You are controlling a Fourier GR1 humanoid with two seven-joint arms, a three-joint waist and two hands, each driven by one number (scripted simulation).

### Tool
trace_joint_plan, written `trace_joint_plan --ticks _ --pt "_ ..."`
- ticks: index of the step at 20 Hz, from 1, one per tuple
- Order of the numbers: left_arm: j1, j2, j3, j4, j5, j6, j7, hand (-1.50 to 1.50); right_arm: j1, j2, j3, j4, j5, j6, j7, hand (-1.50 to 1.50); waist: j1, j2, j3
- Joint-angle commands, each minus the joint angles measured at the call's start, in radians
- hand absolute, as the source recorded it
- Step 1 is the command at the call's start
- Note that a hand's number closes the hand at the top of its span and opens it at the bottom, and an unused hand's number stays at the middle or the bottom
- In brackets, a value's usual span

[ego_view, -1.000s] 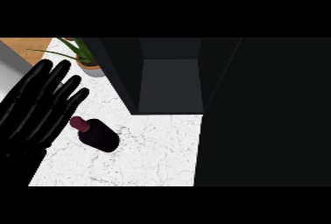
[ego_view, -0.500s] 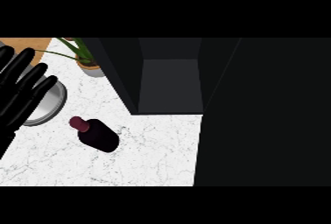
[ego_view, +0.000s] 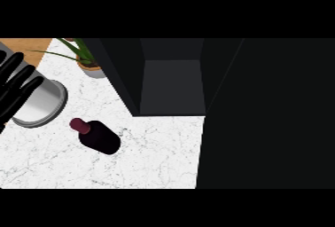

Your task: Pick up the wine, place it into the cabinet and close the cabinet

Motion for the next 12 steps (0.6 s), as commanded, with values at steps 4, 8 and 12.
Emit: trace_joint_plan --ticks 4,8,12 --pt "0.092 -0.035 0.0 0.123 -0.037 -0.098 -0.134 -1.5 -0.002 -0.028 -0.015 -0.197 -0.041 -0.007 0.102 -1.5 0.001 0.002 0.001" --pt "0.103 -0.024 0.004 0.2 -0.049 -0.14 -0.163 -1.5 0.044 -0.029 0.027 -0.226 -0.005 -0.021 0.087 -1.5 -0.007 0.001 0.001" --pt "0.168 -0.042 0.015 0.302 -0.081 -0.253 -0.33 -1.5 0.026 -0.038 -0.042 -0.244 -0.072 -0.027 0.11 -1.5 -0.009 0.001 0.0"
